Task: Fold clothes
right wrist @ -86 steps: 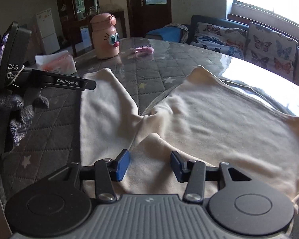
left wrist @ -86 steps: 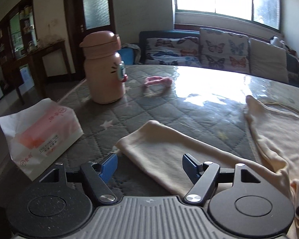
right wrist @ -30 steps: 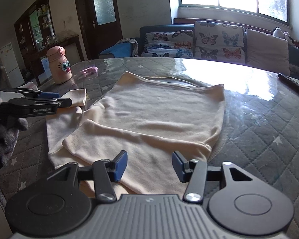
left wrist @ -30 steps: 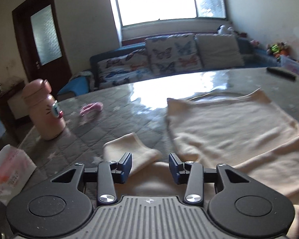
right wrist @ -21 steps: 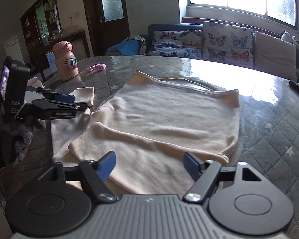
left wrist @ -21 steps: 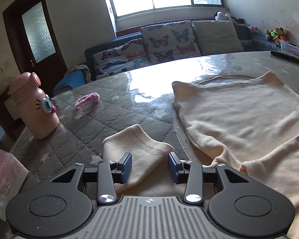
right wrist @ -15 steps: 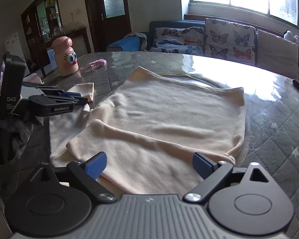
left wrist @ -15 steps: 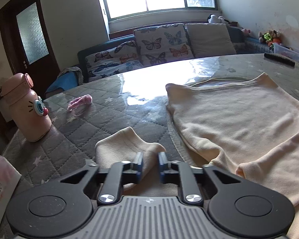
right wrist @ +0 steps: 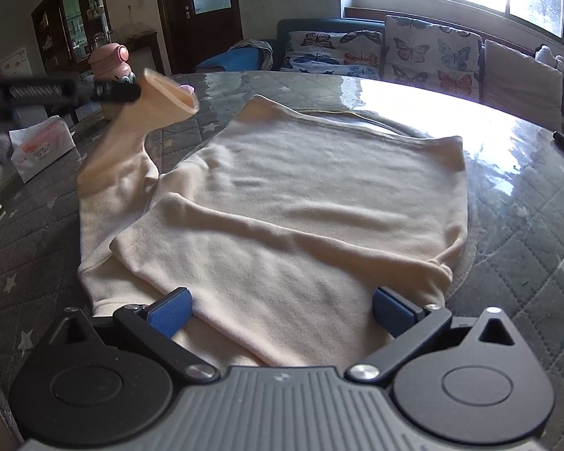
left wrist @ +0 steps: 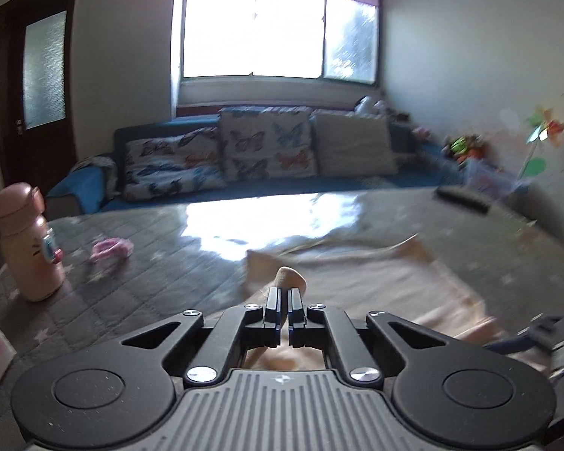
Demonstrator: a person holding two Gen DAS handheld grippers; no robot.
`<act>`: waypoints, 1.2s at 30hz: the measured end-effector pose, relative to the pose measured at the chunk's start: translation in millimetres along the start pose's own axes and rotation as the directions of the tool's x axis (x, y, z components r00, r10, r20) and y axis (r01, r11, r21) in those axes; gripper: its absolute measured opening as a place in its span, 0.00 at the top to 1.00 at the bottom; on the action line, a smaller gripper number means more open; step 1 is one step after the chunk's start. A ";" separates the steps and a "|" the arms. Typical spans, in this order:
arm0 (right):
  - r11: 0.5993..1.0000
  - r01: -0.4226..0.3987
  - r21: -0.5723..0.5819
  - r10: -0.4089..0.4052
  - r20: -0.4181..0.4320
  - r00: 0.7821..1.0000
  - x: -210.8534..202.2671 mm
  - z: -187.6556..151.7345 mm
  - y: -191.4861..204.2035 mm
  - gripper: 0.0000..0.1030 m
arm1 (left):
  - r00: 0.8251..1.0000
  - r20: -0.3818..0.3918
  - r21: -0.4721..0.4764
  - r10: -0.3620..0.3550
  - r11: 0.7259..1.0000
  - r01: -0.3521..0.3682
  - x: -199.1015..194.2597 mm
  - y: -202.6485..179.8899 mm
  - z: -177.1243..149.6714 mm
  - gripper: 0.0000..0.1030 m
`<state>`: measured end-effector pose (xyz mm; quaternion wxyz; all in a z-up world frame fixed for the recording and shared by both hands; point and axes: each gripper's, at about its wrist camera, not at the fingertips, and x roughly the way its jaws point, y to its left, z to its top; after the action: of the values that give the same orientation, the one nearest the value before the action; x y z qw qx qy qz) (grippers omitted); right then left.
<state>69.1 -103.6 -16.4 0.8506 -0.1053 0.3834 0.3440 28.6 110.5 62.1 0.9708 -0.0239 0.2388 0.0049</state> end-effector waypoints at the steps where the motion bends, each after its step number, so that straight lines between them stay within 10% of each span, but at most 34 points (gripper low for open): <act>1: 1.000 -0.002 0.001 0.002 0.006 1.000 -2.5 -1.0 -0.6 0.00 | 0.999 0.011 0.004 -0.030 1.000 0.030 -4.0 -9.3 2.7 0.97; 9: 0.999 0.008 0.040 -0.010 0.044 0.999 -26.8 -13.0 -15.4 0.00 | 0.961 0.079 0.048 -0.265 0.964 0.262 -32.4 -83.3 22.0 0.97; 20: 0.996 0.017 0.083 -0.022 0.054 0.998 -46.1 -30.1 -31.3 0.00 | 0.939 -0.123 0.112 -0.320 0.936 0.334 4.2 -127.1 -23.2 0.81; 28: 0.993 0.041 0.110 -0.052 0.101 0.993 -61.5 -22.5 -37.9 0.01 | 0.981 -0.118 0.105 -0.153 0.981 0.166 0.9 -68.2 -33.5 0.65; 36: 0.989 0.062 0.133 -0.075 0.097 0.992 -39.2 1.1 -46.7 0.39 | 0.986 -0.165 0.070 0.029 0.997 -0.017 12.4 -11.8 -47.5 0.65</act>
<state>82.4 -157.5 8.9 0.8854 -0.0455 0.3573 0.2938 17.8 96.3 14.8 0.9477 0.0119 0.3190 0.0060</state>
